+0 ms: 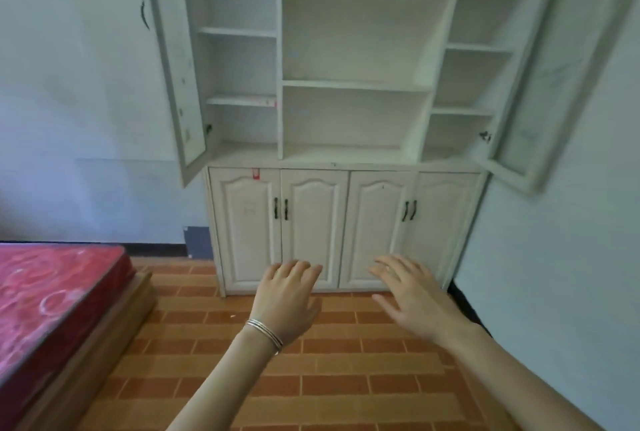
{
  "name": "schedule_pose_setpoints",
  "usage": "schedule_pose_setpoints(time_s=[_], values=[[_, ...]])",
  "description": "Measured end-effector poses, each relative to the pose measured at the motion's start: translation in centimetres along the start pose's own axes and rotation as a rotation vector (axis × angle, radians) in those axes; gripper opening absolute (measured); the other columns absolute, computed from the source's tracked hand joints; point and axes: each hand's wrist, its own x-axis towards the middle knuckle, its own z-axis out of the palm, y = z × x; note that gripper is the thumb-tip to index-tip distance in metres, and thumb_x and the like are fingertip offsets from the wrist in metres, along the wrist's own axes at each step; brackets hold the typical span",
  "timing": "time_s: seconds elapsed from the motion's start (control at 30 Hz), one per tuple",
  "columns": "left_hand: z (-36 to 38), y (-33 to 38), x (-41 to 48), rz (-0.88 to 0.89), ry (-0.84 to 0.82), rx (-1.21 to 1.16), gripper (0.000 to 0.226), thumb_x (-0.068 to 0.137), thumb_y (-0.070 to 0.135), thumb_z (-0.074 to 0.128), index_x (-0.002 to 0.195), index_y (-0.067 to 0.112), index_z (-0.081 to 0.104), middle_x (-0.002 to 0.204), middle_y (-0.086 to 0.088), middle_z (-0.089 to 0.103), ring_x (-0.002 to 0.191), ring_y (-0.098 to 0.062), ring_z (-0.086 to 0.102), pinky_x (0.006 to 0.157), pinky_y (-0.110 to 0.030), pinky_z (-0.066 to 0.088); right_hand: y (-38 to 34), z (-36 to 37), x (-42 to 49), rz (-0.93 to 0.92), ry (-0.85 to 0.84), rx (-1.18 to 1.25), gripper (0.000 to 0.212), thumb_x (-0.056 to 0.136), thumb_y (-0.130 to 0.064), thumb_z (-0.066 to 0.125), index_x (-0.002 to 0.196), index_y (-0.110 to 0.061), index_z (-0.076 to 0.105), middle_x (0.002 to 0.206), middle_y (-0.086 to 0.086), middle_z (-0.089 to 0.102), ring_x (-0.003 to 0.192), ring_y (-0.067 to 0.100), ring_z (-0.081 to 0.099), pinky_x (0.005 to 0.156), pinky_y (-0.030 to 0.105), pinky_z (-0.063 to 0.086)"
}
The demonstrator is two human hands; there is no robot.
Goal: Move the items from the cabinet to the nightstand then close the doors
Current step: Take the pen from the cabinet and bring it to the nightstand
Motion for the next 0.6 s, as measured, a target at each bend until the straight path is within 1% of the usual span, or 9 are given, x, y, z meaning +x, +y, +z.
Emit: schedule_pose_setpoints(time_s=[0.13, 0.27, 0.3, 0.37, 0.43, 0.5, 0.6], values=[[2.0, 3.4, 7.1, 0.091, 0.032, -0.041, 0.045, 0.074, 0.042, 0.057, 0.112, 0.018, 0.063, 0.101, 0.0, 0.068, 0.096, -0.022, 0.064, 0.079, -0.039, 0.052, 6.6, -0.2, 0.1, 0.091, 0.022, 0.007, 0.045, 0.087, -0.044, 0.036, 0.121, -0.021, 0.055, 0.123, 0.0, 0.056, 0.115, 0.019, 0.05, 0.092, 0.037, 0.041], [5.2, 5.3, 12.7, 0.158, 0.024, -0.059, 0.047, 0.077, 0.042, 0.056, 0.116, 0.018, 0.061, 0.105, -0.002, 0.067, 0.1, -0.024, 0.062, 0.085, -0.041, 0.05, 11.3, 0.9, 0.5, 0.176, 0.015, 0.015, 0.051, 0.088, -0.046, 0.029, 0.126, -0.021, 0.052, 0.129, 0.0, 0.052, 0.12, 0.019, 0.045, 0.098, 0.039, 0.038], [6.0, 5.6, 14.1, 0.173, 0.019, -0.066, 0.047, 0.078, 0.042, 0.056, 0.118, 0.018, 0.06, 0.107, -0.002, 0.066, 0.102, -0.025, 0.061, 0.086, -0.042, 0.049, 12.4, 1.2, 0.8, 0.189, 0.014, 0.005, 0.049, 0.089, -0.045, 0.031, 0.126, -0.021, 0.051, 0.129, 0.001, 0.052, 0.12, 0.02, 0.045, 0.098, 0.039, 0.037], [7.7, 6.0, 16.9, 0.201, 0.013, -0.067, 0.047, 0.08, 0.042, 0.057, 0.12, 0.018, 0.058, 0.11, -0.003, 0.065, 0.104, -0.025, 0.06, 0.088, -0.042, 0.048, 14.5, 1.7, 1.6, 0.206, 0.02, -0.017, 0.043, 0.089, -0.038, 0.04, 0.126, -0.019, 0.052, 0.13, 0.003, 0.052, 0.121, 0.022, 0.045, 0.097, 0.041, 0.037], [9.2, 6.1, 20.2, 0.223, 0.03, -0.068, 0.046, 0.079, 0.042, 0.054, 0.118, 0.018, 0.06, 0.107, -0.002, 0.066, 0.102, -0.025, 0.061, 0.086, -0.042, 0.049, 16.9, 2.1, 2.9, 0.229, 0.006, -0.02, 0.042, 0.09, -0.033, 0.048, 0.129, -0.018, 0.05, 0.133, 0.004, 0.048, 0.124, 0.023, 0.041, 0.1, 0.041, 0.033], [10.5, 5.8, 23.5, 0.239, 0.055, -0.079, 0.046, 0.076, 0.042, 0.056, 0.115, 0.017, 0.062, 0.103, -0.002, 0.067, 0.099, -0.025, 0.062, 0.083, -0.042, 0.05, 19.2, 2.3, 4.6, 0.241, -0.001, -0.02, 0.042, 0.091, -0.03, 0.051, 0.131, -0.018, 0.048, 0.135, 0.004, 0.046, 0.126, 0.023, 0.039, 0.102, 0.041, 0.031], [12.2, 5.5, 29.0, 0.282, 0.087, -0.093, 0.046, 0.075, 0.04, 0.064, 0.115, 0.018, 0.062, 0.103, -0.002, 0.067, 0.099, -0.025, 0.062, 0.083, -0.043, 0.051, 23.2, 2.6, 7.5, 0.264, 0.02, -0.05, 0.042, 0.09, -0.028, 0.053, 0.131, -0.017, 0.05, 0.135, 0.005, 0.046, 0.125, 0.023, 0.04, 0.1, 0.041, 0.033]])
